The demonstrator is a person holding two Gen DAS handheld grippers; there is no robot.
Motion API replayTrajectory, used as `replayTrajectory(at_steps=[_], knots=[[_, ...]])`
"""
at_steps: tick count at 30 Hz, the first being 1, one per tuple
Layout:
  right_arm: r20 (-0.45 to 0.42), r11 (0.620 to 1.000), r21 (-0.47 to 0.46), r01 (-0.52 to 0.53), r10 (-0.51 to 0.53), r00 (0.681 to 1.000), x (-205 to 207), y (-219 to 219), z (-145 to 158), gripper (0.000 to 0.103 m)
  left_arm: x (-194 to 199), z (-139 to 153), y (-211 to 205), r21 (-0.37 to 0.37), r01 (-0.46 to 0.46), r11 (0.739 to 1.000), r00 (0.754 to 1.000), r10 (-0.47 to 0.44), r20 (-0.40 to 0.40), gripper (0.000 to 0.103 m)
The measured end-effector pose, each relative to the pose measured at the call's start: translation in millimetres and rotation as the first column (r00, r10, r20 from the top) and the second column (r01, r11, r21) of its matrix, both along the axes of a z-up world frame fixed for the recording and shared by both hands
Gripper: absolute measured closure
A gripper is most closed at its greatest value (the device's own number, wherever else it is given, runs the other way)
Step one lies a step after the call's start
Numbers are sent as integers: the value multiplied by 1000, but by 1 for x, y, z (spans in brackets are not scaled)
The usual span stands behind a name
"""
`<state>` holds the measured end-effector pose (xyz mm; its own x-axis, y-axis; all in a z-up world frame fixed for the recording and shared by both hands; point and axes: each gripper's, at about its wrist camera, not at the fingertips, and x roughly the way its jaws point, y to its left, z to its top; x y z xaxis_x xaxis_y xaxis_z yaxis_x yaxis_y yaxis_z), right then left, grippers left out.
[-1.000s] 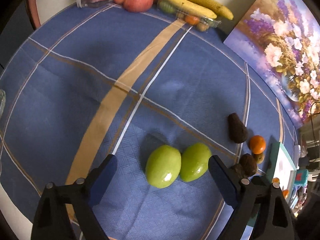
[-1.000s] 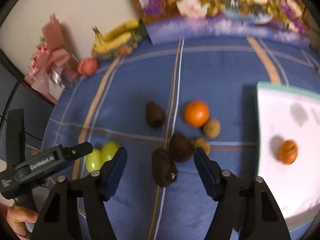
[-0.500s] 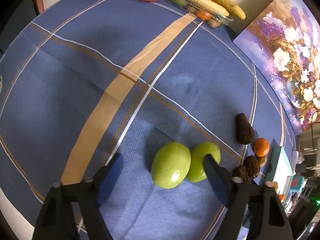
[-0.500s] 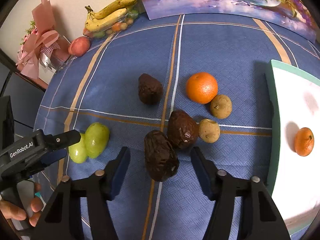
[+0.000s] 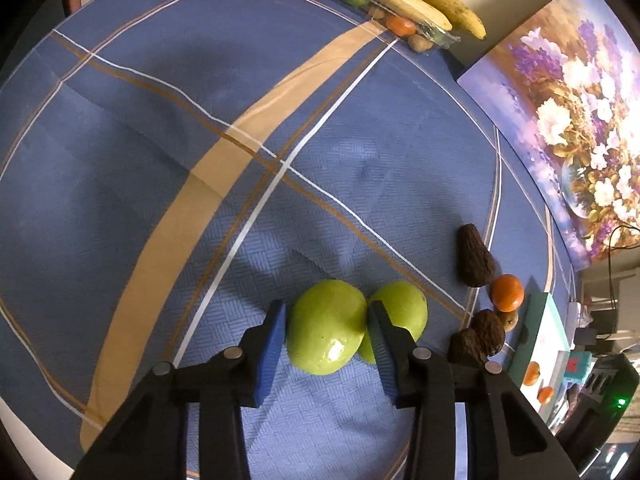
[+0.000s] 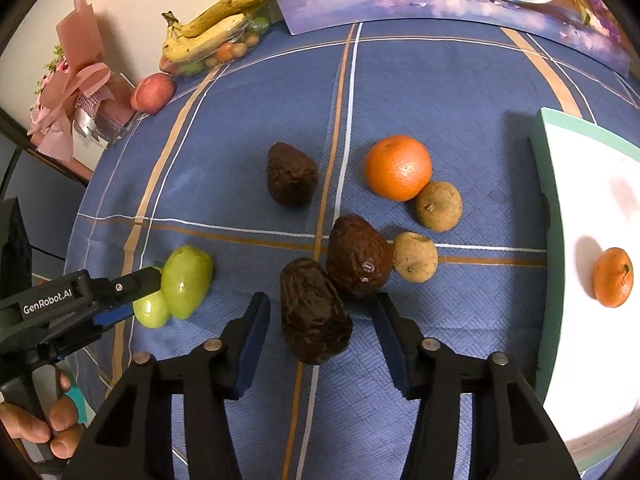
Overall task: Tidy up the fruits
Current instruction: 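Grasp a green pear-like fruit with the left tool while the right tool grasps a dark brown fruit, then carry the green fruit over the tray while the right tool carries the dark brown fruit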
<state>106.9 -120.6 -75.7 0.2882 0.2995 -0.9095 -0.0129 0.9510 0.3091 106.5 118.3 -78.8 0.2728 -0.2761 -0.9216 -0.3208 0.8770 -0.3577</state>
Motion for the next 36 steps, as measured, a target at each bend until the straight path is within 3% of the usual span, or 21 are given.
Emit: replayTrajectory(at_steps=[5, 16, 26, 36], knots=[[-2, 999, 43, 3, -3, 1000, -2, -6, 1, 66, 0, 8, 1, 10, -25, 1000, 999, 24, 35, 60], [75, 994, 105, 27, -35, 997, -11, -24, 36, 66, -8, 46, 0, -13, -28, 1000, 987, 30, 160, 60], [215, 995, 29, 92, -96, 972, -29, -45, 88, 66, -15, 82, -23, 6, 25, 1000, 965, -25, 260, 60], [243, 988, 11, 156, -154, 958, -42, -75, 100, 66, -19, 96, -60, 44, 106, 993, 949, -114, 295, 60]])
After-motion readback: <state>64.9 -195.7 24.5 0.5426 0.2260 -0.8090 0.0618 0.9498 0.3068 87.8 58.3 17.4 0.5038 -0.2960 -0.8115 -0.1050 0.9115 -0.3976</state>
